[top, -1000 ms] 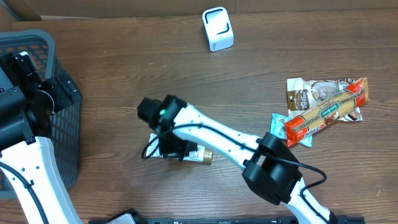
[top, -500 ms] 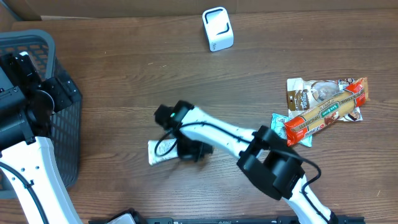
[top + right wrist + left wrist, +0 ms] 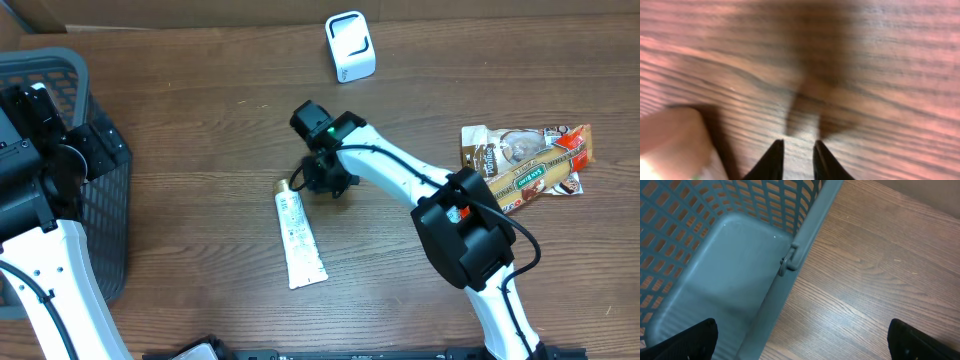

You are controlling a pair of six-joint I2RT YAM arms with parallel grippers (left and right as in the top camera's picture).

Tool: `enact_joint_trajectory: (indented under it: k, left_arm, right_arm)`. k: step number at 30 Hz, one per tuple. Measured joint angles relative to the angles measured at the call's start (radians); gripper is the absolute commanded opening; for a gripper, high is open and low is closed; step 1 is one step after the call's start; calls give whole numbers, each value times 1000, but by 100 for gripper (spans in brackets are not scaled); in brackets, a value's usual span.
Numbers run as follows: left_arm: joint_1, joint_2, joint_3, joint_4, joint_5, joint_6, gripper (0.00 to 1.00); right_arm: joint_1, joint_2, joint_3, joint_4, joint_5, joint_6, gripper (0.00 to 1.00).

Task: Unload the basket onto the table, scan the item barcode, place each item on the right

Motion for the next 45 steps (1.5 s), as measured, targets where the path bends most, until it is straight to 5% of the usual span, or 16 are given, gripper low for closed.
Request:
enact_joint_trajectory:
  k: [1,6,12,19,22,24,28,36,45]
  left_arm:
    - [0,0,0,0,0,0,100]
    - [0,0,0,0,0,0,100]
    - [0,0,0,0,0,0,100]
    - [0,0,0,0,0,0,100]
    - [0,0,0,0,0,0,100]
    - [0,0,0,0,0,0,100]
    - [0,0,0,0,0,0,100]
    - [0,0,0,0,0,0,100]
    - [0,0,0,0,0,0,100]
  right_arm:
    - [-10,0,0,-18,-33,-26,58]
    - [-57,0,0,-135,-257,-231,85]
    - [-82,0,0,-234,-420,-407,85]
    - [-13,0,-63,-148,-514,-453,84]
    - [31,-11,-119,-38,-554,-379,75]
    - [59,-30,-161,50,-561,-304,61]
    - [97,-48,-235,160,-538,-150,4]
    - [64,-69,-251,176,-573,-11,4]
    - [-71,-145,-257,165,-475,-208,4]
